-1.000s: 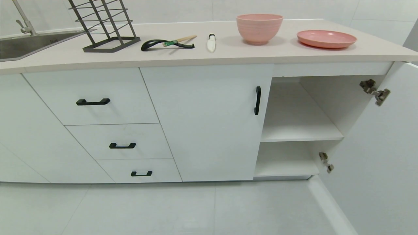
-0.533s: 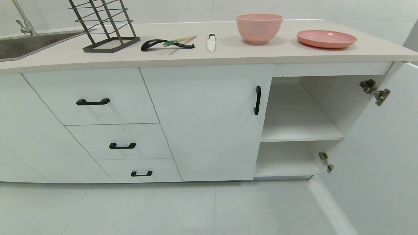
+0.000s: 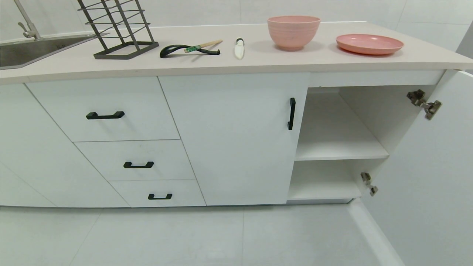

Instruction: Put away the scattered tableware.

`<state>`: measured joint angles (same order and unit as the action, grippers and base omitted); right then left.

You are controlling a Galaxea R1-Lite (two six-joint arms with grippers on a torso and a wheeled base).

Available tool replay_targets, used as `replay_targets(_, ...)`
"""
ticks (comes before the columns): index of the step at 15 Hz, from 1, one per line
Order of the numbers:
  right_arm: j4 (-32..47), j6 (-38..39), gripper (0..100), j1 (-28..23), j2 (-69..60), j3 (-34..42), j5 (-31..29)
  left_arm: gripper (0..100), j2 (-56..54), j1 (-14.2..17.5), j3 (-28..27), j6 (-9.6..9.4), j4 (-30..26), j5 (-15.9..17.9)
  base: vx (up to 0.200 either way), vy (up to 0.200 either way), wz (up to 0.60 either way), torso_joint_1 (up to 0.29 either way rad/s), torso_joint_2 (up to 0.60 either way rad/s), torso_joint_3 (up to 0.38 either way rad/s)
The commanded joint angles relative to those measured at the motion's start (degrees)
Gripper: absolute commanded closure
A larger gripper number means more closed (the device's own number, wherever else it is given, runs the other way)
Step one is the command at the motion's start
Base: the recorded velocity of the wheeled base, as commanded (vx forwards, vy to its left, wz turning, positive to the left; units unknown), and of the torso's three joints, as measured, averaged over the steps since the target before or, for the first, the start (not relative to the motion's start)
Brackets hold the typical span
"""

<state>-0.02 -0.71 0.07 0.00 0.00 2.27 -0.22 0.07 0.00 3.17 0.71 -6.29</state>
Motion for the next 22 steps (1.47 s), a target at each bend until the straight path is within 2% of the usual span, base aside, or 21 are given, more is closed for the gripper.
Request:
replay_targets(1, 0.1, 0.0, 0, 0.0, 0.0, 0.0, 0.0, 0, 0.2, 0.0, 0.0, 0.17, 0.1, -0.1, 0.0, -0.2, 0.0, 0.002, 0.0, 0.002)
replay_targets(5, 0.1, 0.1, 0, 0.0, 0.0, 0.0, -0.1, 0, 0.2, 0.0, 0.0, 0.26, 0.1, -0.2, 0.0, -0.05, 0.0, 0.001, 0.0, -0.001)
replay_targets(8, 0.1, 0.1, 0, 0.0, 0.0, 0.0, -0.1, 0, 0.2, 0.0, 0.0, 0.17, 0.1, -0.1, 0.0, 0.0, -0.6, 0.004, 0.0, -0.004)
replay_targets(18, 0.1, 0.0, 0, 0.0, 0.0, 0.0, -0.1, 0, 0.2, 0.0, 0.0, 0.26, 0.1, -0.1, 0.0, 0.0, 0.0, 0.0, 0.0, 0.0)
replay_targets(22, 0.1, 0.0, 0, 0.0, 0.0, 0.0, -0.1, 0, 0.2, 0.0, 0.0, 0.26, 0.1, -0.1, 0.2, 0.0, 0.0, -0.001, 0.0, 0.002)
